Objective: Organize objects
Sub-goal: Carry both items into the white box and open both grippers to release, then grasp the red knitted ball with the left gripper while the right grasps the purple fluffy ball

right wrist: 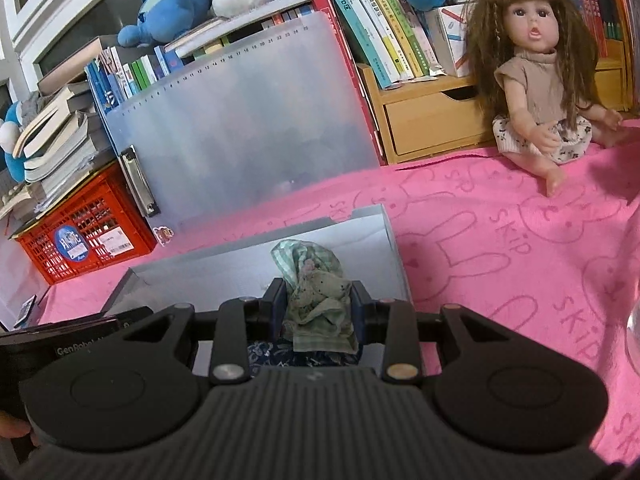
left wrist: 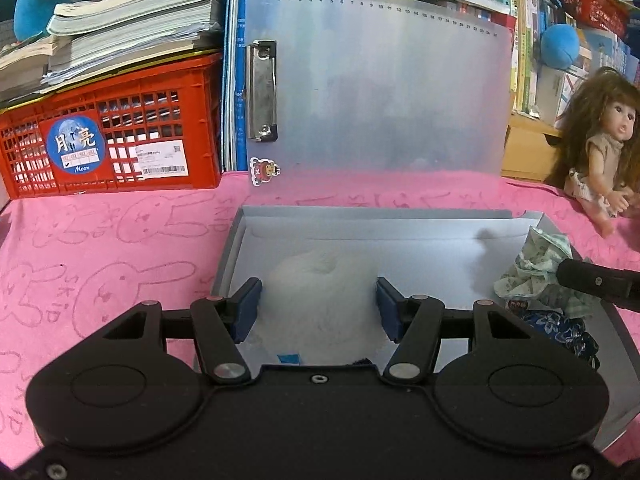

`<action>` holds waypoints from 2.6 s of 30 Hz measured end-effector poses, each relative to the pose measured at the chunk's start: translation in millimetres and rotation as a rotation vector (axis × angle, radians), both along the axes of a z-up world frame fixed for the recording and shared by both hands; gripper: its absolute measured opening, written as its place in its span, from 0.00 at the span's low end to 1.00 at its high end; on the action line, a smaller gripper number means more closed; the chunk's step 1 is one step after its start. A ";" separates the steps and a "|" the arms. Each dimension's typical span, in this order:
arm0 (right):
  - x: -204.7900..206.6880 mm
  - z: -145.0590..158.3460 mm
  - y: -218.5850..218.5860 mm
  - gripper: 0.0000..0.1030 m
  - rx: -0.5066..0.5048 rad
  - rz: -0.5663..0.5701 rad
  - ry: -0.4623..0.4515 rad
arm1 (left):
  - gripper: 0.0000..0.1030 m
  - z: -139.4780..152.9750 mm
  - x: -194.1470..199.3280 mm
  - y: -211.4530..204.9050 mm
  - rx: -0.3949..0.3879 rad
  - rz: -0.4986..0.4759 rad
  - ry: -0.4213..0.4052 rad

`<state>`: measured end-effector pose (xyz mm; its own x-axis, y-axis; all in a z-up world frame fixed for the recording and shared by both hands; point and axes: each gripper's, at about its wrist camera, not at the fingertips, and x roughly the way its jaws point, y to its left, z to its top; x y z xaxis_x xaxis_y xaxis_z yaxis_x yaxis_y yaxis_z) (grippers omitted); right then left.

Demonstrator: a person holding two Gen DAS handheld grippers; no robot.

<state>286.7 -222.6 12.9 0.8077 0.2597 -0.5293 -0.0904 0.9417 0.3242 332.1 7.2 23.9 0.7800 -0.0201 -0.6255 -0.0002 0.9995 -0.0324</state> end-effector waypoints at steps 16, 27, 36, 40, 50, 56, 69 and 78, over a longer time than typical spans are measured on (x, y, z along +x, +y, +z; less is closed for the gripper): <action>-1.4 -1.3 0.2 0.54 -0.001 0.011 -0.001 | 0.57 -1.2 -0.9 -4.4 0.024 -0.012 -0.001; -17.3 17.7 -3.3 0.75 0.009 0.017 -0.048 | 0.61 16.1 -14.6 -6.0 0.022 -0.022 -0.032; -48.0 40.6 3.0 0.78 -0.025 0.051 -0.098 | 0.66 45.5 -48.7 -9.1 0.030 -0.051 -0.074; -68.4 48.2 6.1 0.80 -0.032 0.078 -0.121 | 0.68 53.6 -72.7 -8.5 0.042 -0.078 -0.089; -115.4 45.4 14.3 0.82 -0.055 0.121 -0.127 | 0.68 53.9 -141.4 3.6 0.025 -0.087 -0.117; -149.1 34.1 29.5 0.83 -0.092 0.173 -0.129 | 0.70 52.0 -179.9 18.4 0.003 -0.080 -0.145; -202.4 9.7 69.4 0.84 -0.206 0.281 -0.121 | 0.76 29.2 -250.4 46.4 0.092 -0.033 -0.215; -216.1 -5.4 79.0 0.85 -0.213 0.303 -0.100 | 0.83 6.8 -272.5 64.6 0.015 0.033 -0.205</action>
